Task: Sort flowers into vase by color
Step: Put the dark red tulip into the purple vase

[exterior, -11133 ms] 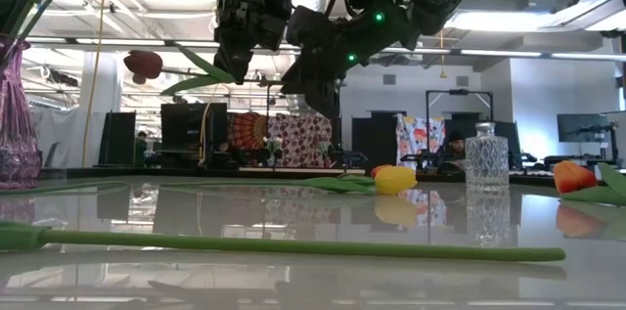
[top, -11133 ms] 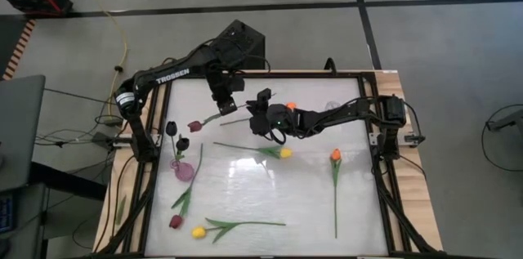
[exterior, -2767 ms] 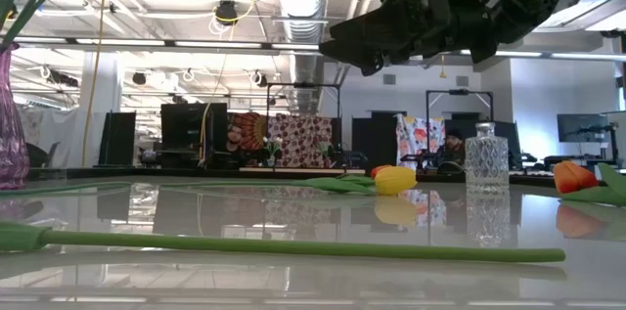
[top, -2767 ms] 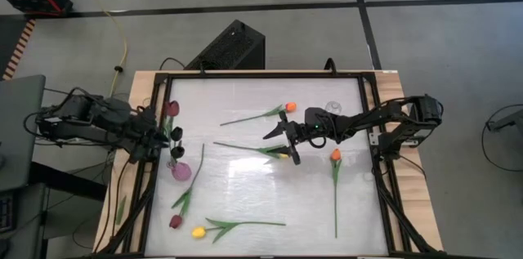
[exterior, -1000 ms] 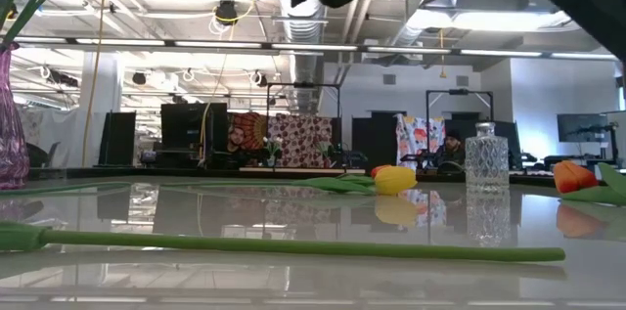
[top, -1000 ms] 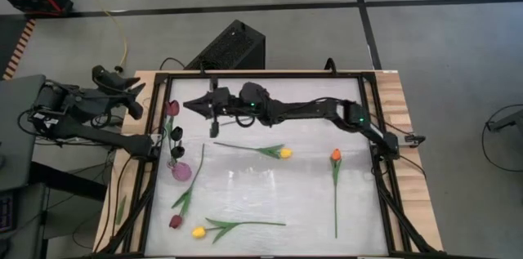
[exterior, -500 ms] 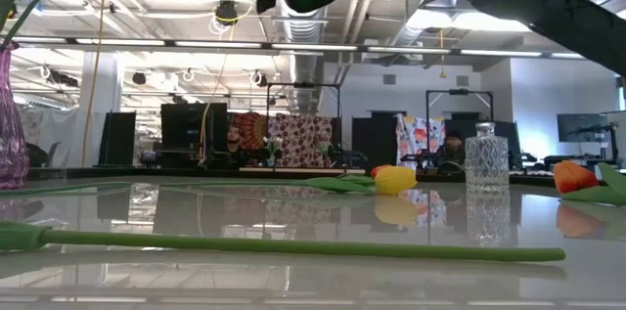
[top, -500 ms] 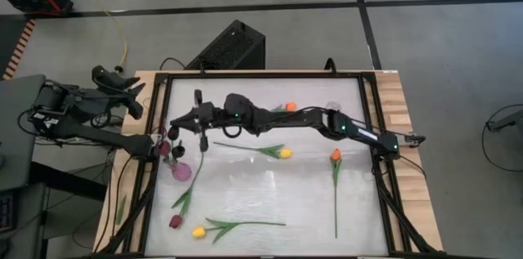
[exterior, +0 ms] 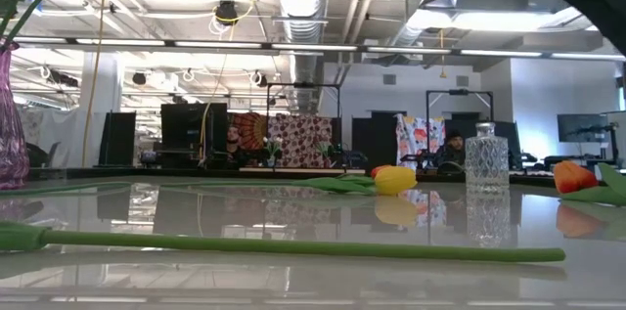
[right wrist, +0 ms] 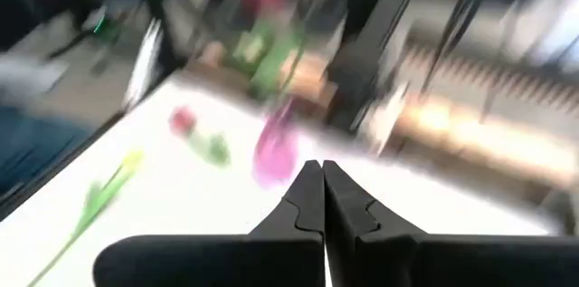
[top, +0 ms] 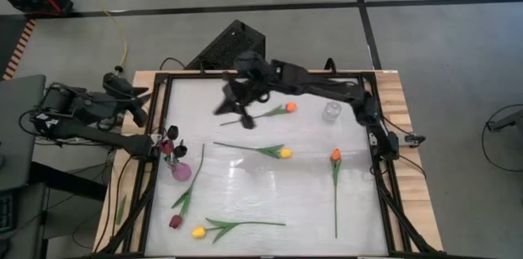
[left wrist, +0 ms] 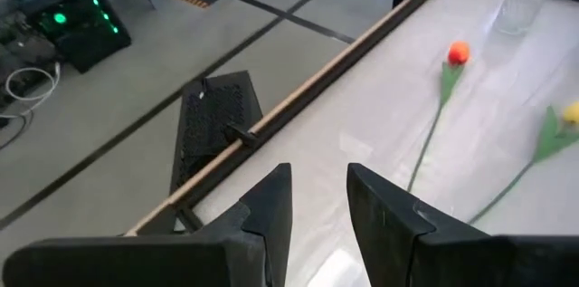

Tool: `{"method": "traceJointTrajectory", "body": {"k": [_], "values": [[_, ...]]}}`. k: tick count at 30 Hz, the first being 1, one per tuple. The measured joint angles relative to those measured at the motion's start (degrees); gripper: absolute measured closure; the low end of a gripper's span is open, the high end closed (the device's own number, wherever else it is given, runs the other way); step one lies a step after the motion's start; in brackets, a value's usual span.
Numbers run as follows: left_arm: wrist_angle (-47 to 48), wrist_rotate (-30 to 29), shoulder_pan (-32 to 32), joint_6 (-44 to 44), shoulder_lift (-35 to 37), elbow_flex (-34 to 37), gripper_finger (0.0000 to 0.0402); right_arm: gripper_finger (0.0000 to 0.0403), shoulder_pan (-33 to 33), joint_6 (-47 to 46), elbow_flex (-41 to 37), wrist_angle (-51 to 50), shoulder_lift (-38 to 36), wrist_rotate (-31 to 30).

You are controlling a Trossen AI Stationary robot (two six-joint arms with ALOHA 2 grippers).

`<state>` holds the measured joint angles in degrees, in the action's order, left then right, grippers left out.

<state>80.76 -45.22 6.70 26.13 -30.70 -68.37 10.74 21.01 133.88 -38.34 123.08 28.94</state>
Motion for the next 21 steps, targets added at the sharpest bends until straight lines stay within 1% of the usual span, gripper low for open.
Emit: {"method": "traceJointTrajectory", "body": {"k": [3,5,8,10,12,17,21], "values": [[-4.39,2.54,0.00,-3.07,-0.55,4.65,0.0304,0.0386,0.39,1.36,-0.20,-14.03,-2.42,0.17],[-8.89,3.53,0.00,-8.03,-1.89,7.85,0.0304,0.0386,0.42,1.38,-1.16,-18.99,-4.02,0.16],[-16.69,2.12,-0.02,-14.46,-4.54,11.17,0.0304,0.0386,-0.82,0.82,-6.93,-21.81,-7.68,-1.17],[-21.50,0.28,-0.10,-18.88,-6.85,12.05,0.0304,0.0386,-2.18,-1.41,-13.98,-21.63,-10.97,-3.34],[-24.01,-0.55,-0.96,-22.43,-9.14,11.94,0.0304,0.0386,-3.86,-4.75,-23.35,-17.90,-15.16,-6.66],[-24.29,-3.63,-6.80,-26.59,-14.06,9.45,0.0304,0.0386,-9.12,-15.62,-47.74,-0.06,-28.45,-17.79],[-24.24,-2.59,-12.37,-28.76,-15.39,6.89,0.0304,0.0367,-15.06,-22.92,-63.19,13.59,-36.94,-25.92]]}}
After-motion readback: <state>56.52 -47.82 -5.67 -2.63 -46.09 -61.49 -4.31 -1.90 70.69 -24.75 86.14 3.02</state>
